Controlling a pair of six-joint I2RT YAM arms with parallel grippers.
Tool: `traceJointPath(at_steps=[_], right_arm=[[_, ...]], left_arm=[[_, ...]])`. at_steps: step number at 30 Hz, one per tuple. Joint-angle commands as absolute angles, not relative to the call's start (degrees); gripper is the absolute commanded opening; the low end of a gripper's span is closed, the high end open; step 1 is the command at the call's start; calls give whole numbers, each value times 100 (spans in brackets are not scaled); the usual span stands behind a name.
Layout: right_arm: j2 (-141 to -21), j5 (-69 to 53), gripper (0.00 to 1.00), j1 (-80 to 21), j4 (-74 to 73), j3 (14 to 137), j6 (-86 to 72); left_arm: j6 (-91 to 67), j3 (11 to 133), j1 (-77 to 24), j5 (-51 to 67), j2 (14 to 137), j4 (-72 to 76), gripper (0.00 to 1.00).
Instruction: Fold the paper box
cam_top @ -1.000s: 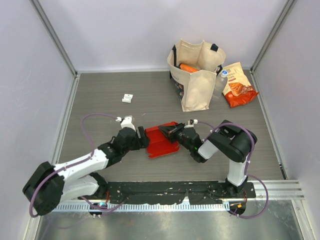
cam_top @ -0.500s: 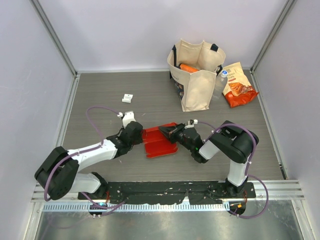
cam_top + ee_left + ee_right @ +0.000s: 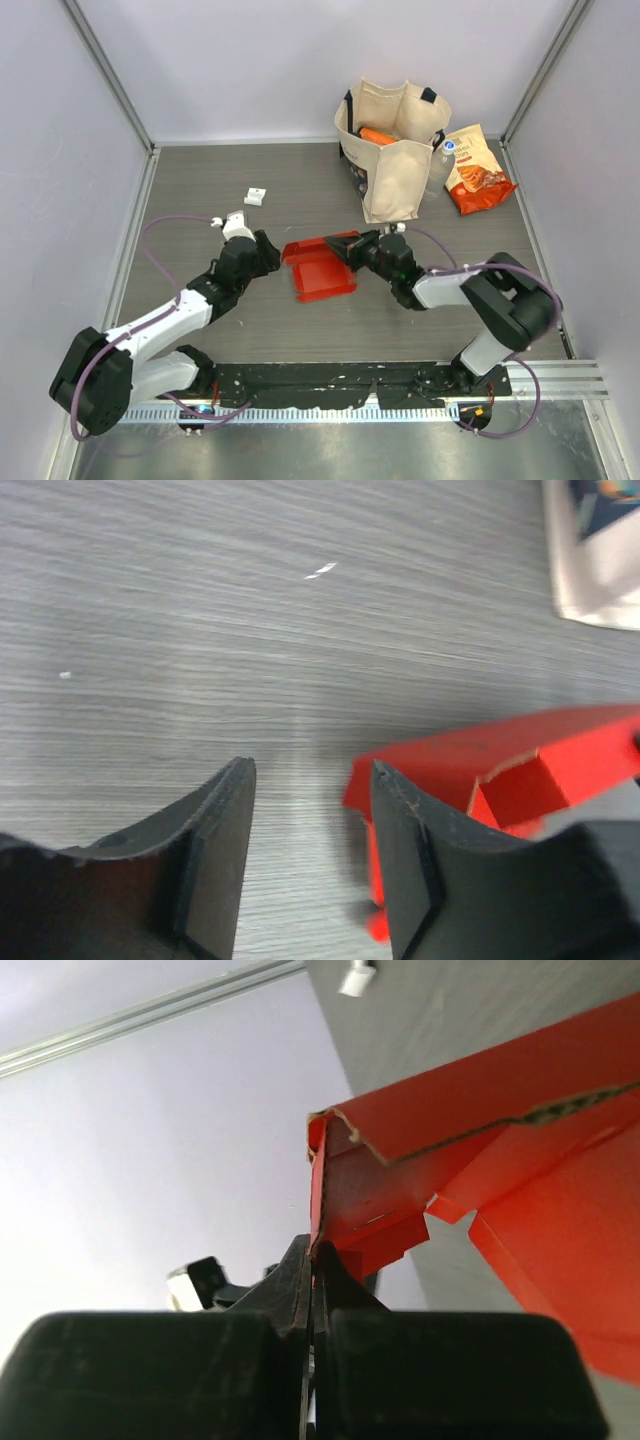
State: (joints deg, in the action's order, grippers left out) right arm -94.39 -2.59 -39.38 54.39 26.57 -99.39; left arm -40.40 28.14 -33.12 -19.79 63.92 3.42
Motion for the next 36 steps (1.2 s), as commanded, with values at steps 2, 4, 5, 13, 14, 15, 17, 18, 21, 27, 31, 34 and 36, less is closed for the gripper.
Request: traceJointPath(at_steps=[2, 4, 5, 13, 14, 15, 17, 18, 21, 27, 31, 34, 36], right_arm=[[-8430, -378, 0, -3684, 3088, 3707, -10178], [-8183, -431, 0, -3578, 2544, 3928, -10134], [-8113, -422, 1, -3525, 2296, 4146, -10142], [-7717, -764, 0, -3173, 924, 4816, -10757], [-7725, -886, 0, -3173, 879, 4921, -10923], [-7734, -940, 0, -3173, 879, 4974, -10977], [-7743, -1036, 0, -3173, 844, 5132, -11100], [-7761, -1055, 0, -3173, 818, 5202, -11127], [-7743, -1134, 0, -3155, 695, 5422, -11171], [-7717, -1318, 0, -3103, 563, 5774, -11215], [-7638, -1555, 0, -2989, 571, 5853, -11294], [-7568, -1696, 0, -2857, 563, 5932, -11294], [-7550, -1740, 0, -2795, 563, 5994, -11303]], left_arm=[[-4271, 2751, -3296, -1099, 5898, 879, 63], [-4341, 2655, -3278, -950, 5566, 888, 68], [-4377, 2593, -3226, -897, 5398, 914, 69], [-4360, 1723, -3129, -1177, 4298, 2193, 75], [-4281, 1636, -3129, -1247, 4420, 2493, 75], [-4202, 1478, -3129, -1326, 4525, 2835, 75], [-4079, 1485, -3112, -1737, 4806, 3418, 73], [-4087, 1633, -3111, -1801, 5069, 3480, 72], [-4498, 2290, -3006, -1740, 5561, 2877, 58], [-6289, 1874, -2023, -31, 5941, 3265, 60], [-6767, 1924, -1434, 1509, 6528, 4497, 75], [-7136, 2118, -1179, 2371, 7046, 5315, 78], [-7373, 2214, -1082, 2740, 7390, 6086, 78]])
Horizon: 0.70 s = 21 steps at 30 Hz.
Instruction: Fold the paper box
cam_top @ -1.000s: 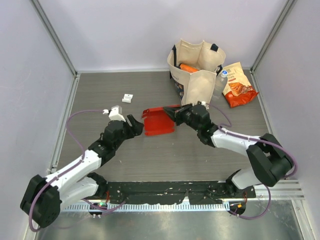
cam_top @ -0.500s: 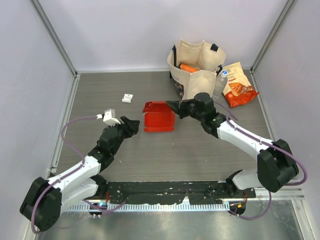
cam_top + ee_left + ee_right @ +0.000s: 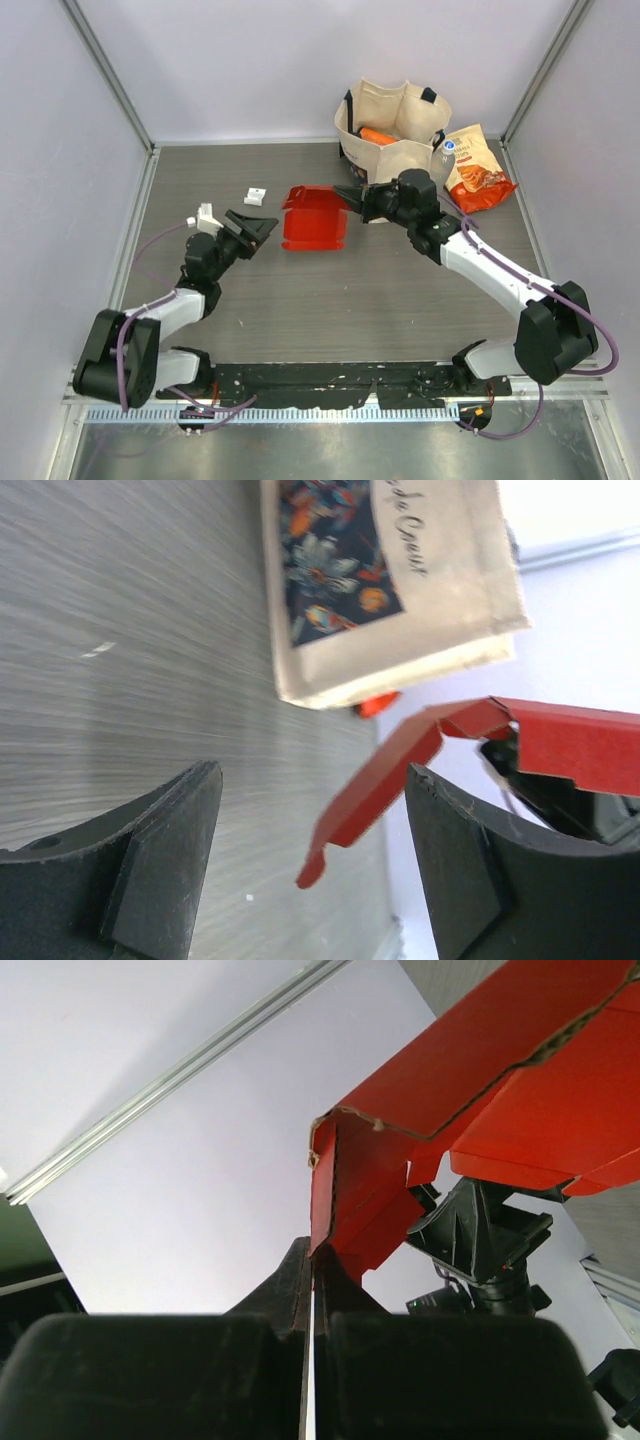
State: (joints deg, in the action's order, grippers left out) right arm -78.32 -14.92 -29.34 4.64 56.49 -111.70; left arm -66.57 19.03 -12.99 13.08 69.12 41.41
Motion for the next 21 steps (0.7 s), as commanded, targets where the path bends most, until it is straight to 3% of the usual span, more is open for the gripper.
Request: traceJointPath(at_steps=[1, 6, 14, 17, 21], right_arm=[[-7550, -1810, 0, -2795, 563, 6046, -11303], [-7567, -1925, 0, -2777, 641, 6144, -11320], [-7524, -1969, 1, -2742, 712, 6126, -11329], [-7480, -1916, 0, -2742, 633, 6100, -11259], [-7506, -1838, 1, -2733, 284, 6073, -11022]], left_arm=[[-7679, 2258, -994, 3012, 7566, 6343, 78], [-9050, 2539, -967, 3594, 9235, 8847, 70], [-8754, 2532, -993, 3165, 9185, 8763, 68], [-8071, 2330, -984, 2752, 8431, 7713, 66], [-6648, 2382, -993, 2007, 7104, 4782, 69]])
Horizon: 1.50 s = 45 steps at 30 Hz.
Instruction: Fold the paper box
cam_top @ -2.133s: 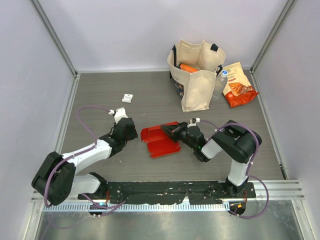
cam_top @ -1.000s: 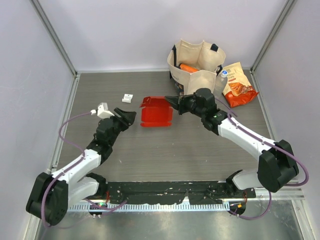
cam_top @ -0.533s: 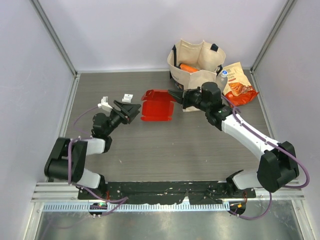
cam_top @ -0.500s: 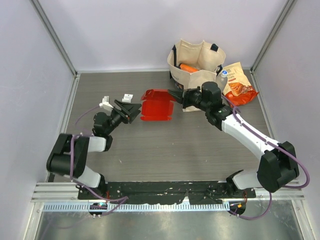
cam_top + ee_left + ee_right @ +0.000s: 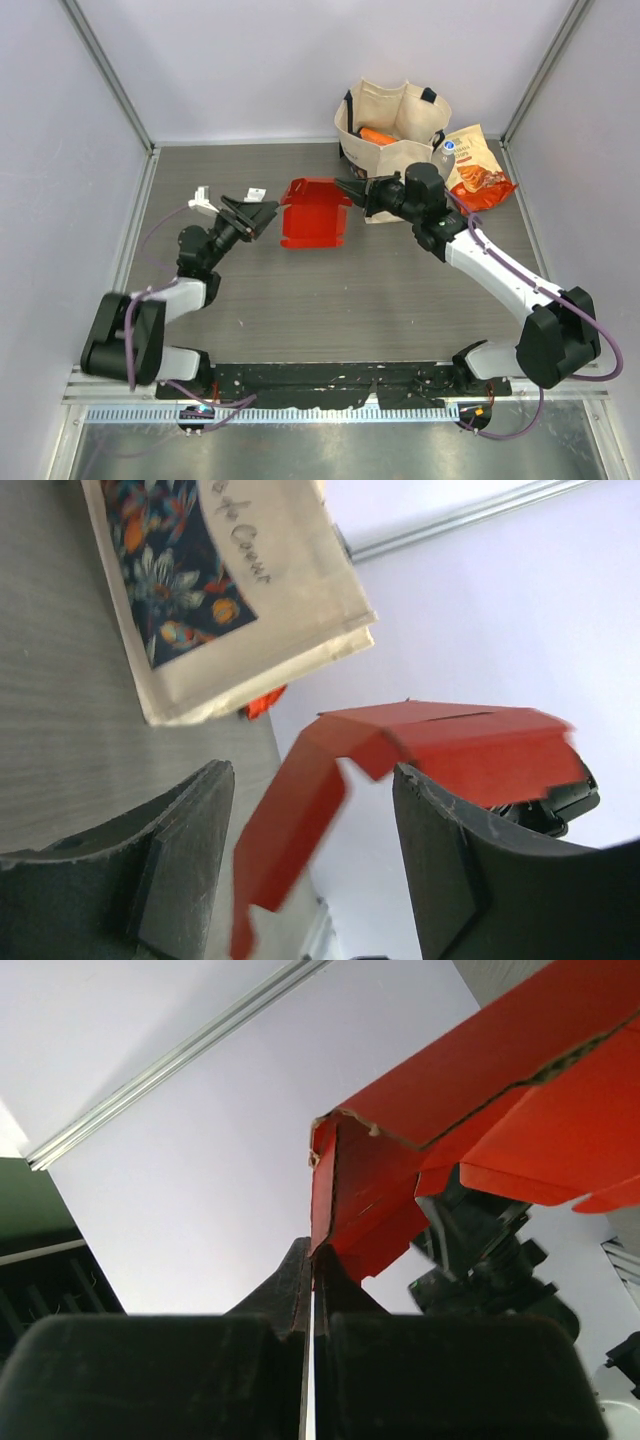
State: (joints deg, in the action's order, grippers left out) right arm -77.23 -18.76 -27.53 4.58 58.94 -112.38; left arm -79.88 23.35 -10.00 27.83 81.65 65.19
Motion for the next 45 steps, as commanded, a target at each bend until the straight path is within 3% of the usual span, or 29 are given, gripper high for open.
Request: traceJointPath(at_steps=[1, 8, 14, 27, 45], right_arm=[[-7497, -1785, 0, -2742, 159, 6030, -10891], [-7593, -1362, 0, -2760, -817, 5828, -10310], [-8067, -1108, 0, -2891, -1335, 6064, -9959], [-9008, -633, 0, -3173, -888, 5783, -10063], [-9448, -492, 1, -3217, 184, 5063, -10178]], left_arm=[[-6471, 2382, -1002, 1813, 6649, 4320, 69], [-5108, 2039, -1335, 624, 5178, 2463, 67], [-4562, 2057, -2030, 221, 5045, 2075, 68], [-4246, 2206, -2311, 334, 5923, 2268, 64], [-3894, 2522, -3059, -334, 7030, 2452, 68]])
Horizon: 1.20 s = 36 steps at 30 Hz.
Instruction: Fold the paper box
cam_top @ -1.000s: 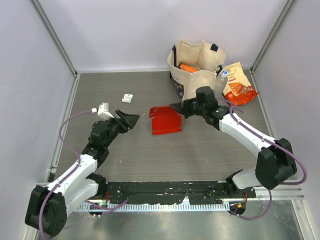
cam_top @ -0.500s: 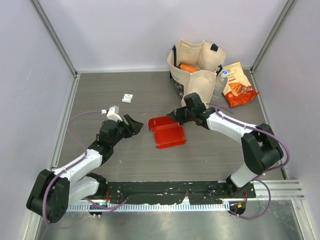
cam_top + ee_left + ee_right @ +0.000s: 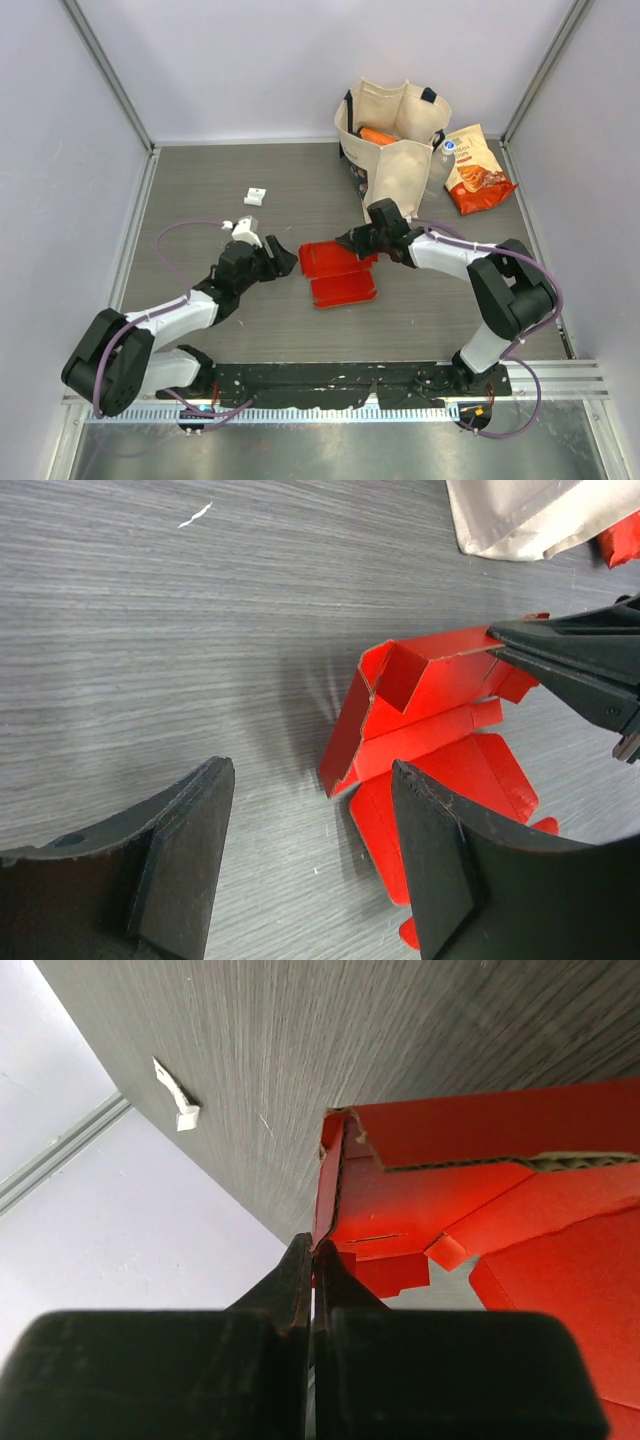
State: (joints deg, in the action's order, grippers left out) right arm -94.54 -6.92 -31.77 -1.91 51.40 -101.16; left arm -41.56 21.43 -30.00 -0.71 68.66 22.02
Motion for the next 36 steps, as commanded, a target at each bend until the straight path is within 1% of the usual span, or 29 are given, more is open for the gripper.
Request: traceJointPath(at_steps=[1, 4, 8, 15, 18, 22, 32, 36], right_arm=[[-9440, -492, 1, -3217, 202, 5036, -10195], [-9422, -492, 0, -3217, 272, 4975, -10195], [-9334, -545, 0, -3217, 1000, 4720, -10213], [-9114, -554, 0, -3217, 1889, 4439, -10160], [-9088, -554, 0, -3217, 2170, 4369, -10046], [-9105, -484, 1, -3243, 3038, 4096, -9888], [-9703, -387, 0, -3410, 4332, 3543, -9668], [-9782, -264, 0, -3445, 4518, 3410, -9677]], left_arm=[[-3867, 2549, -3059, -308, 7075, 2435, 68], [-3850, 2663, -3111, -97, 7198, 2469, 68], [-3963, 2742, -3129, -26, 7251, 2417, 70], [-3718, 2971, -3182, -404, 7391, 1916, 69], [-3604, 3058, -3190, -457, 7506, 1995, 67], [-3551, 3199, -3217, -562, 7681, 2056, 62], [-3525, 3234, -3217, -773, 7963, 2241, 61], [-3524, 3191, -3226, -756, 8024, 2224, 56]])
